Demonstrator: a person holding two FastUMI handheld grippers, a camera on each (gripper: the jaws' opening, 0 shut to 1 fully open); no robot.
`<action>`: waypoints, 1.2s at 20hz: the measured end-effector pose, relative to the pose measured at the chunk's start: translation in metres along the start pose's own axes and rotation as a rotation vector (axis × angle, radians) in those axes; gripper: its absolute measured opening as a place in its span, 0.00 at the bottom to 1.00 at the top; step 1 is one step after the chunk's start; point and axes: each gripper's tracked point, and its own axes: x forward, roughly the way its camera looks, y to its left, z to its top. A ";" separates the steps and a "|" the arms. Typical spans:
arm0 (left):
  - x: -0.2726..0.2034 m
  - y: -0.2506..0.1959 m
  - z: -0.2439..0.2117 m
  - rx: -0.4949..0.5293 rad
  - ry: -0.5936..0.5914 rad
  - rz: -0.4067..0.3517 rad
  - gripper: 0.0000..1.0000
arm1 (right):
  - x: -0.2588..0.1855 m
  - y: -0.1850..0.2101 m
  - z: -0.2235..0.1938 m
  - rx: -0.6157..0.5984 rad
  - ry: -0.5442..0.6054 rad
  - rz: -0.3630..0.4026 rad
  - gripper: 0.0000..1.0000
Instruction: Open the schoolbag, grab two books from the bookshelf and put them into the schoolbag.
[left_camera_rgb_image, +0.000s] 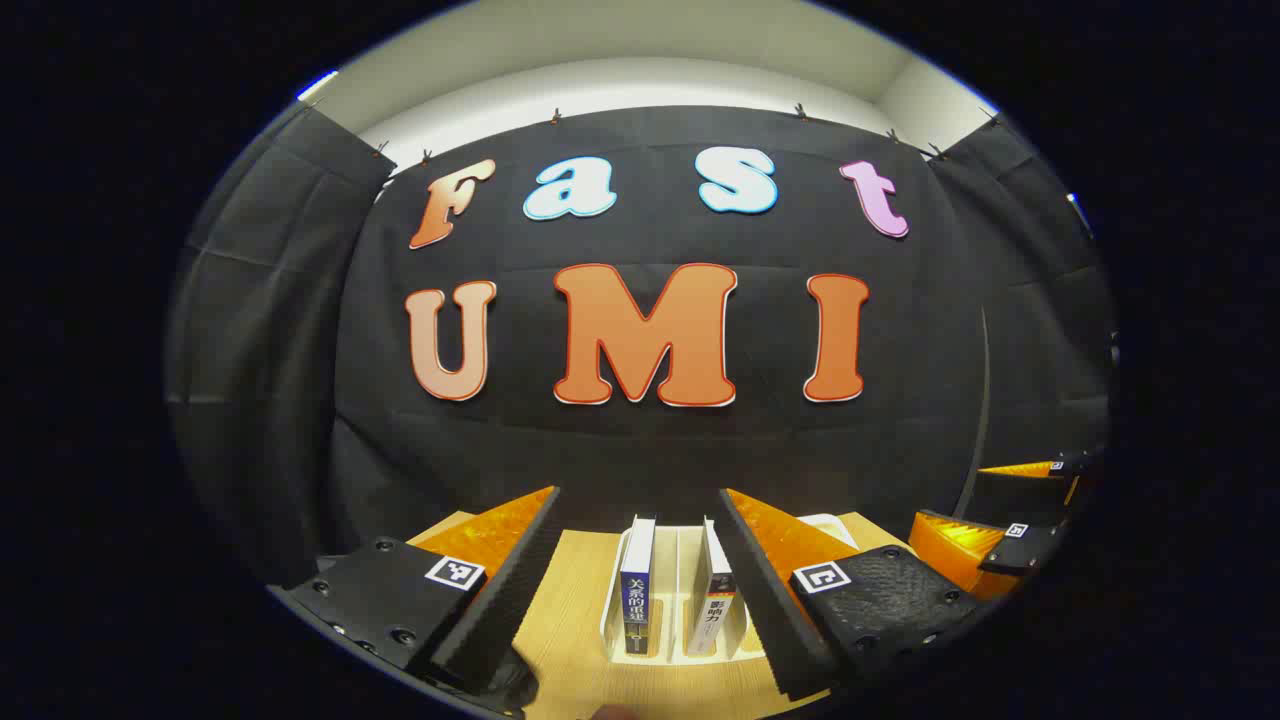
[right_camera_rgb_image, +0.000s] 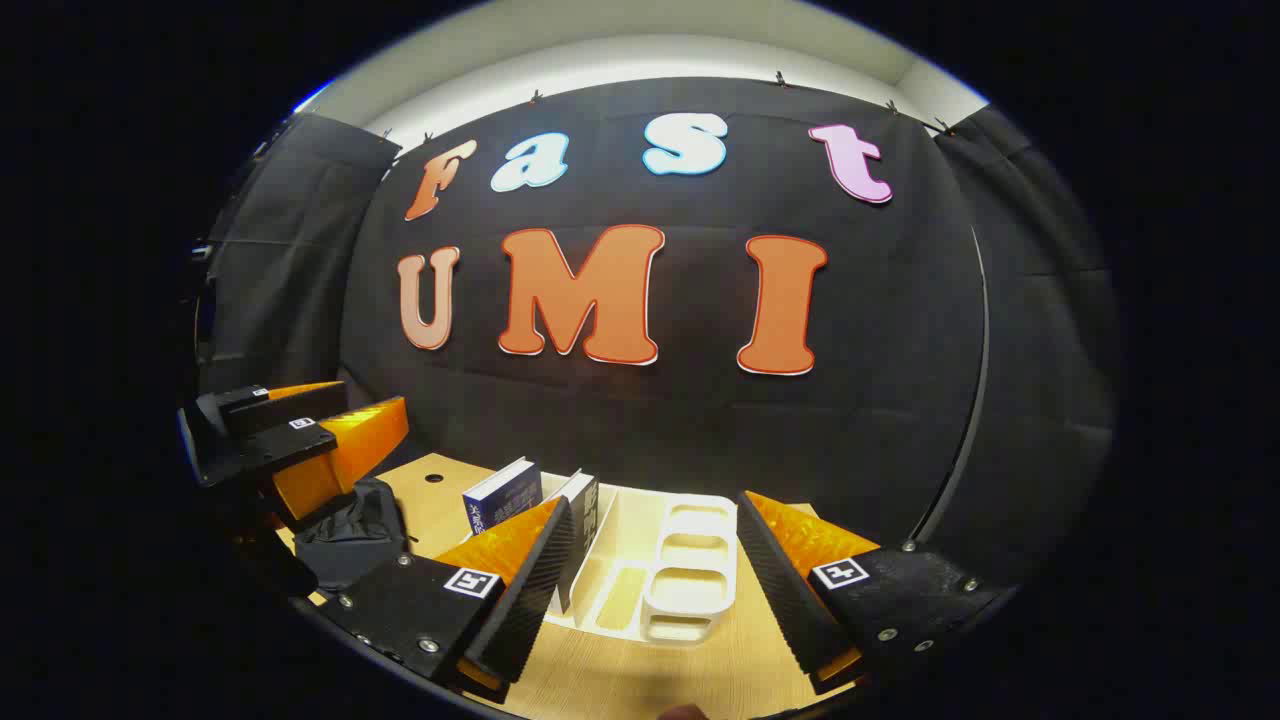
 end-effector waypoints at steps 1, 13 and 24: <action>0.001 0.002 0.002 -0.004 -0.008 -0.013 0.97 | -0.002 0.003 0.002 0.004 -0.005 -0.007 0.98; 0.012 0.013 -0.009 -0.003 0.023 -0.091 0.97 | -0.002 0.031 -0.005 0.023 0.029 -0.052 0.98; 0.016 0.007 -0.001 0.015 -0.014 -0.098 0.96 | 0.003 0.019 -0.008 0.031 0.029 -0.064 0.98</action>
